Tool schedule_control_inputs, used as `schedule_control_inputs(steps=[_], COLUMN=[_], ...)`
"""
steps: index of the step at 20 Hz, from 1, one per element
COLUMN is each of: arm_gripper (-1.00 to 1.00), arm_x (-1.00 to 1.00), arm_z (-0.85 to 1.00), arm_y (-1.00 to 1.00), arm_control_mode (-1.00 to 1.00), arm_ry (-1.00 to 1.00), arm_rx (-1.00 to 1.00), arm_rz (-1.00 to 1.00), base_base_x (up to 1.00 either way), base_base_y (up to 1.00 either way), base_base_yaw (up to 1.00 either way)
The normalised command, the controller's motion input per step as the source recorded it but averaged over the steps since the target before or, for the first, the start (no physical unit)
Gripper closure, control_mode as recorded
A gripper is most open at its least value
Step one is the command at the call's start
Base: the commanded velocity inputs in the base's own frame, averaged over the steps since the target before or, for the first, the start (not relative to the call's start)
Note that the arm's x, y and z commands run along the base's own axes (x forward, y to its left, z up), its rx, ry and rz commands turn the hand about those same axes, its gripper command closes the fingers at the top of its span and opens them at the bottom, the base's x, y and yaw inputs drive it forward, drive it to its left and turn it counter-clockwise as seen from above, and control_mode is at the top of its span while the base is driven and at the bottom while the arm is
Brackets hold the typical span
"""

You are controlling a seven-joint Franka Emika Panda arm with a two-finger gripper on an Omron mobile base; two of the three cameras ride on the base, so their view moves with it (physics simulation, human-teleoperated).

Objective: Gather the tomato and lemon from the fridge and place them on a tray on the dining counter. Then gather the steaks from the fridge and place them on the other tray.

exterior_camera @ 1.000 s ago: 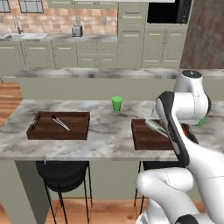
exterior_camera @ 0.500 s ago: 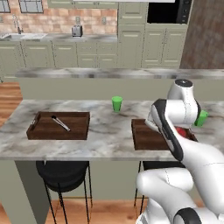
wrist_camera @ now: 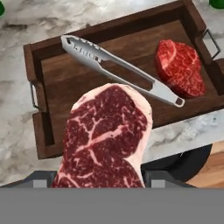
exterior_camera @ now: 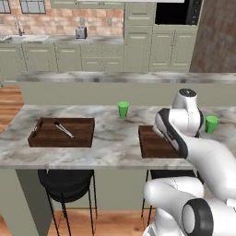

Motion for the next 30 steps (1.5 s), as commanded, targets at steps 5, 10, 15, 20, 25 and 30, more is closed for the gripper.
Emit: schedule_control_inputs(steps=[5, 10, 15, 20, 25, 30], arm_gripper=[1.00, 1.00, 1.00, 1.00, 1.00, 1.00], arm_x=[0.44, 0.33, 0.20, 0.23, 0.23, 0.17], arm_z=[-0.32, -0.26, -0.25, -0.30, -0.31, -0.33], arm_y=[-0.02, 0.00, 0.00, 0.00, 0.00, 0.00], arm_control_mode=[-1.00, -1.00, -1.00, -1.00, -1.00, -1.00], arm_ry=[0.02, 0.01, 0.00, 0.00, 0.01, 0.01], arm_rx=[0.00, 0.01, 0.02, 0.01, 0.01, 0.00], arm_rz=[-0.02, -0.01, 0.00, 0.00, 0.00, -0.01], base_base_x=[0.00, 0.00, 0.00, 0.00, 0.00, 0.00], base_base_y=[0.00, 0.00, 0.00, 0.00, 0.00, 0.00], base_base_yaw=[0.00, 0.00, 0.00, 0.00, 0.00, 0.00])
